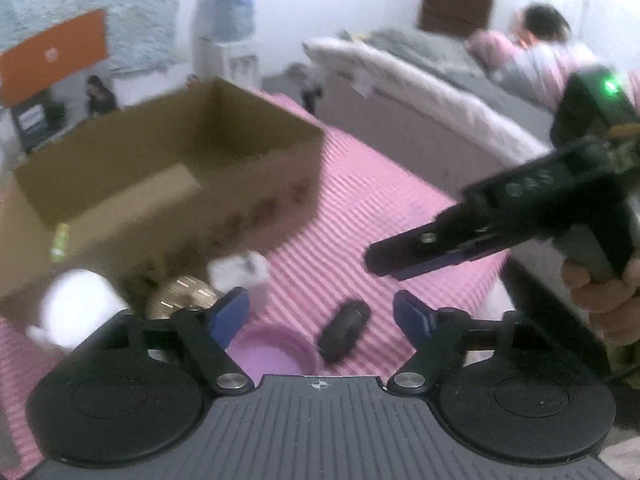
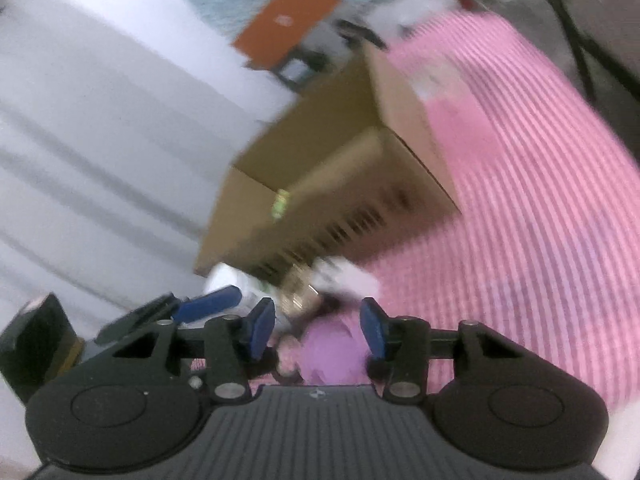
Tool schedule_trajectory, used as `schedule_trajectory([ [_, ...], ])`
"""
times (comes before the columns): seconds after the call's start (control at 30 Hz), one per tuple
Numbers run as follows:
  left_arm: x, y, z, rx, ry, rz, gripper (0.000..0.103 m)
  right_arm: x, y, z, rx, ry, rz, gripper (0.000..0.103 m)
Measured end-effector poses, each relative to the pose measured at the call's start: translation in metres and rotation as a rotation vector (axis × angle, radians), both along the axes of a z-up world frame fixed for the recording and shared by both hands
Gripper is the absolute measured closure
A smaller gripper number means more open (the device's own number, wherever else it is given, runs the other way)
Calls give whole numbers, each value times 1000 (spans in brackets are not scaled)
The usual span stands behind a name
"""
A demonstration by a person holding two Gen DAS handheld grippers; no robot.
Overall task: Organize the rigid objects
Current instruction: 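Grasp the black oval object by its ring with the right gripper, then carry the black oval object with the right gripper into the box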
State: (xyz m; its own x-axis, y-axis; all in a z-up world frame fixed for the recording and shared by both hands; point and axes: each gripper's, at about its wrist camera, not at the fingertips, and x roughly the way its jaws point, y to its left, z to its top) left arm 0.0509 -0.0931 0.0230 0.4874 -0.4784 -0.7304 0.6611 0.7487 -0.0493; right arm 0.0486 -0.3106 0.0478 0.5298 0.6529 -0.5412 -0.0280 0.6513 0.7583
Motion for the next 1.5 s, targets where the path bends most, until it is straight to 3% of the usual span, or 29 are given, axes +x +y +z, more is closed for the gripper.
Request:
schedule_trajectory([
  [0.2, -3, -33, -31, 118, -3, -38, 46, -16, -6, -56, 52, 142, -75, 66],
  [0.3, -1, -41, -40, 152, 1, -57, 58, -17, -4, -68, 59, 161, -78, 71],
  [0.47, -2, -49, -51, 192, 12, -61, 66, -6, 5, -78, 22, 166, -55, 76],
  [0.53, 2, -51, -55, 192, 35, -54, 67, -2, 7, -80, 22, 170, -39, 80],
  [0.87, 9, -55, -56, 171, 54, -8, 66, 29, 18, -80, -27, 132, -20, 80],
  [1.2, 13, -52, -54, 138, 95, 10, 65, 29, 24, -77, -74, 118, 12, 80],
  [1.4, 12, -52, -52, 136, 93, 13, 66, 30, 29, -67, -39, 50, 37, 80],
  [1.5, 13, -52, -52, 132, 95, 19, 71, 32, 37, -66, -82, 38, 42, 80],
])
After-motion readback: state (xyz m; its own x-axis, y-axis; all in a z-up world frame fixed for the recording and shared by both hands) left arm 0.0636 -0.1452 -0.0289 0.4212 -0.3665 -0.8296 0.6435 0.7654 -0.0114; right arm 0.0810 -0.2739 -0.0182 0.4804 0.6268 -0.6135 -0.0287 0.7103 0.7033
